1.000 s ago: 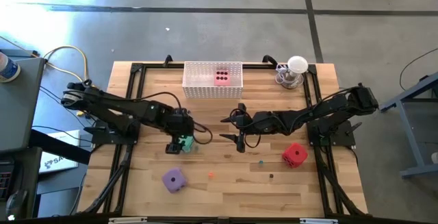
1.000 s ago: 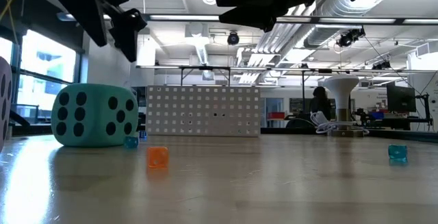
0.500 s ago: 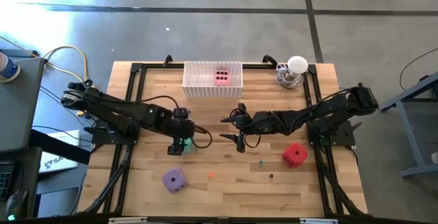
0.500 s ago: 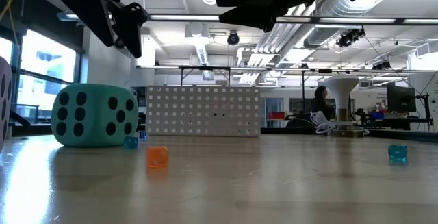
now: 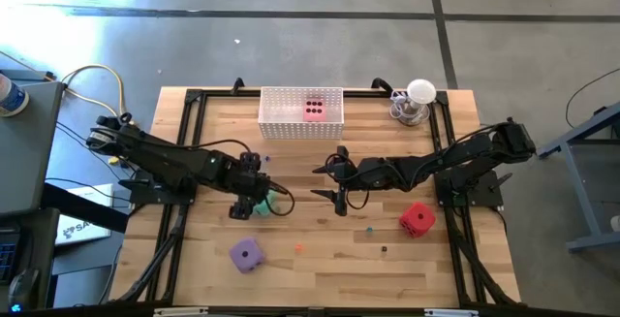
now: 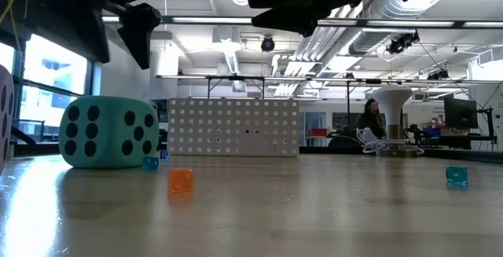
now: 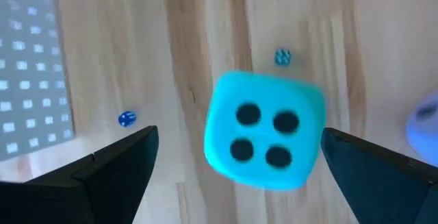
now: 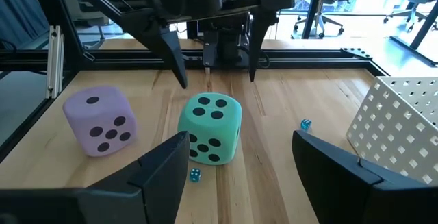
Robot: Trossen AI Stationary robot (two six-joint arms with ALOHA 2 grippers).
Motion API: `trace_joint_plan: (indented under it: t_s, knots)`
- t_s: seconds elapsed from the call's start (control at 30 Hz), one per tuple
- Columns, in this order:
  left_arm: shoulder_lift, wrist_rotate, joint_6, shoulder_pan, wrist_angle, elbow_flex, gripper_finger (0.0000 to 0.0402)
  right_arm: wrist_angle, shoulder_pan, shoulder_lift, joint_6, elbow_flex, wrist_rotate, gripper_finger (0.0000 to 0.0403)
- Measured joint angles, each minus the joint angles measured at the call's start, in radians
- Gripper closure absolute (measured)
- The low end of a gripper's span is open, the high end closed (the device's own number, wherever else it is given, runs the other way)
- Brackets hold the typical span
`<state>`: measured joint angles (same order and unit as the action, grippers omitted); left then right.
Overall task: Pick & Place Dice
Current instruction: Put the large light green dice into the white basket
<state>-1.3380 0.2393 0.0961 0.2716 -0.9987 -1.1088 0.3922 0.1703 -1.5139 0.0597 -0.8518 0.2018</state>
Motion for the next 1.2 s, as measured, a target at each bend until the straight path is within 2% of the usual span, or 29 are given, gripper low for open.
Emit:
trace_joint_plan:
  t_s: [0.2,0.47,0.97,1.2]
  knots:
    - [0.000,-0.033,-0.013,-0.017,-0.016,0.000,0.0002,-0.001,0.000,0.000,0.000,0.000,0.000,0.0153]
    - [0.000,-0.054,0.059,-0.073,-0.015,0.033,0.0002,-0.001,0.000,0.000,0.000,0.000,0.000,0.0153]
    - [0.000,-0.059,0.061,-0.070,0.010,0.060,0.0002,-0.001,0.000,0.000,0.000,0.000,0.000,0.0153]
    - [0.000,-0.160,0.010,-0.070,0.041,0.060,0.0002,-0.001,0.000,0.000,0.000,0.000,0.000,0.0153]
